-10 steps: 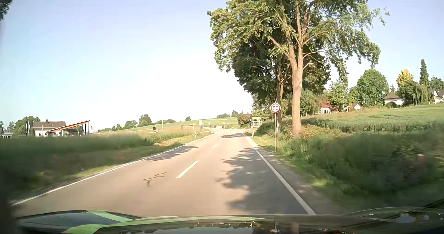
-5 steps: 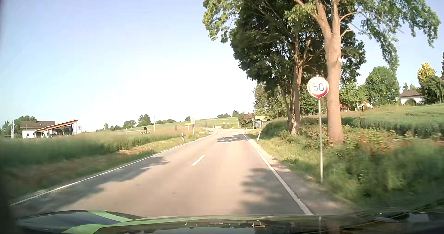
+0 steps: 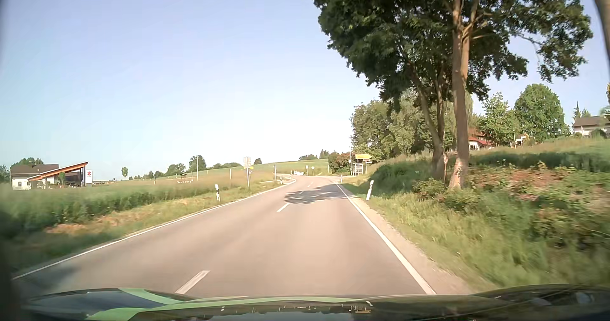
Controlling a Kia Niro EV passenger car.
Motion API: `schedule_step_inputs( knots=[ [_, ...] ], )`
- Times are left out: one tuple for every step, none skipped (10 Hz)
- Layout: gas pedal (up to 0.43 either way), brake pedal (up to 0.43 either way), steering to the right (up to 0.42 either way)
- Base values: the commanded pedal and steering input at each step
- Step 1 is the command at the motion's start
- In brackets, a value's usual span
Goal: Follow the waypoints while adhering to traffic rules and regulations
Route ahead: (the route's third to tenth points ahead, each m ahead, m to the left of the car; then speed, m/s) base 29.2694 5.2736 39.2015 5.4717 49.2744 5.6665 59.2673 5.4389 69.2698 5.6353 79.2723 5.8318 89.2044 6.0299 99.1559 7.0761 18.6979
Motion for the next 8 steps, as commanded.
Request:
schedule_step_inputs(
  knots=[
    [0.047,0.000,-0.003],
    [0.047,0.000,-0.003],
    [0.079,0.000,-0.003],
    [0.138,0.000,-0.003],
    [0.169,0.000,-0.003],
    [0.169,0.000,-0.003],
    [0.189,0.000,-0.003],
    [0.189,0.000,-0.003]
  ],
)
